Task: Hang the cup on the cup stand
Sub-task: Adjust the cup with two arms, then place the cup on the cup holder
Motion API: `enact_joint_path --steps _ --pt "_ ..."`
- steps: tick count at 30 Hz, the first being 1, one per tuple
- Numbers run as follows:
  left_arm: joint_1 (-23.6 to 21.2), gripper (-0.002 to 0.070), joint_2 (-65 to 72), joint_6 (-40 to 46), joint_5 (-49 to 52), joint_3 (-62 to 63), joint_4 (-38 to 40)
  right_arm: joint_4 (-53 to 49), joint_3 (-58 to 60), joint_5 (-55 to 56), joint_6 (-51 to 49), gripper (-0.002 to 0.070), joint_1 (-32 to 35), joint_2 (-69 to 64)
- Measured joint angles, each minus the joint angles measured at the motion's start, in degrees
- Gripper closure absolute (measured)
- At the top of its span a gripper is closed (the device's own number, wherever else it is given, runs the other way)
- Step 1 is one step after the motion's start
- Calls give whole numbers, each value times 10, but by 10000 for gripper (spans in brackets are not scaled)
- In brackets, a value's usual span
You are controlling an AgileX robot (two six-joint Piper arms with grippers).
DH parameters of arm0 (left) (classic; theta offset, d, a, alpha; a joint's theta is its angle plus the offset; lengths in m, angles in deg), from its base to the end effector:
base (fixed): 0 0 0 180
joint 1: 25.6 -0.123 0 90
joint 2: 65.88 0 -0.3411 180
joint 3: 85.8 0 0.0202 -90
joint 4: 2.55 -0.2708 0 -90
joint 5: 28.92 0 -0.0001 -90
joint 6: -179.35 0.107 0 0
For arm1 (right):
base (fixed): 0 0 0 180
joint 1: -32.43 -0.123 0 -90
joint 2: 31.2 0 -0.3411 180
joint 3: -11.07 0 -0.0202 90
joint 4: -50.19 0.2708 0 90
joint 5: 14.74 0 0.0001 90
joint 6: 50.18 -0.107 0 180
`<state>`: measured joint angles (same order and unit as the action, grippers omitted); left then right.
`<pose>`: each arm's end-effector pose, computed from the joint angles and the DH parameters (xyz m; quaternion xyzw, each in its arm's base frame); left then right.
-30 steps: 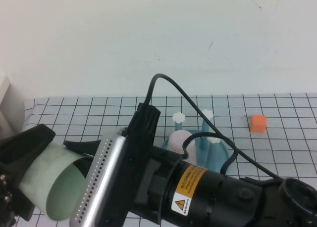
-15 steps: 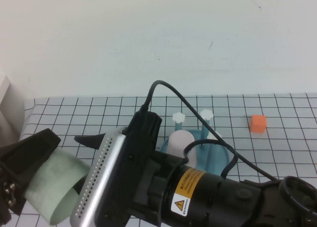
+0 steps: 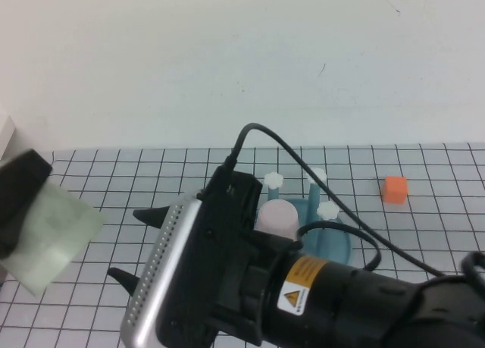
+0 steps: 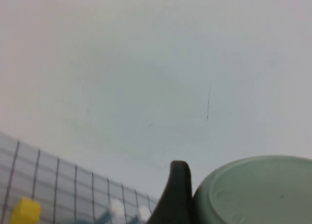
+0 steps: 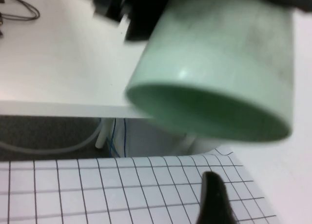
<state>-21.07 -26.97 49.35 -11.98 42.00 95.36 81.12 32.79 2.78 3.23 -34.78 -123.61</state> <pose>0.1053 -0.0394 0.3545 -0.1608 0.6807 -0.4058 0.5883 0.1601 0.3385 0.3549 -0.5047 0.5678 0.1854 0.6233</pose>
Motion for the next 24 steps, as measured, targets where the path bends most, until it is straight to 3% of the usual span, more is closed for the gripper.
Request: enact_joint_path --steps 10,12,15,18,21,24 --pt "0 109 22 232 -24 91 0 128 0 -170 221 283 0 110" --pt "0 109 38 295 -3 110 0 130 0 -217 238 326 0 140" --pt "0 111 71 382 59 136 0 124 0 -307 245 472 14 184" --pt "0 111 110 445 146 160 -3 87 0 -400 200 617 46 229" --pt "0 111 156 459 194 187 -6 -12 0 -478 83 656 82 277" --pt "0 111 201 459 210 218 -8 -180 0 -561 -63 667 109 318"
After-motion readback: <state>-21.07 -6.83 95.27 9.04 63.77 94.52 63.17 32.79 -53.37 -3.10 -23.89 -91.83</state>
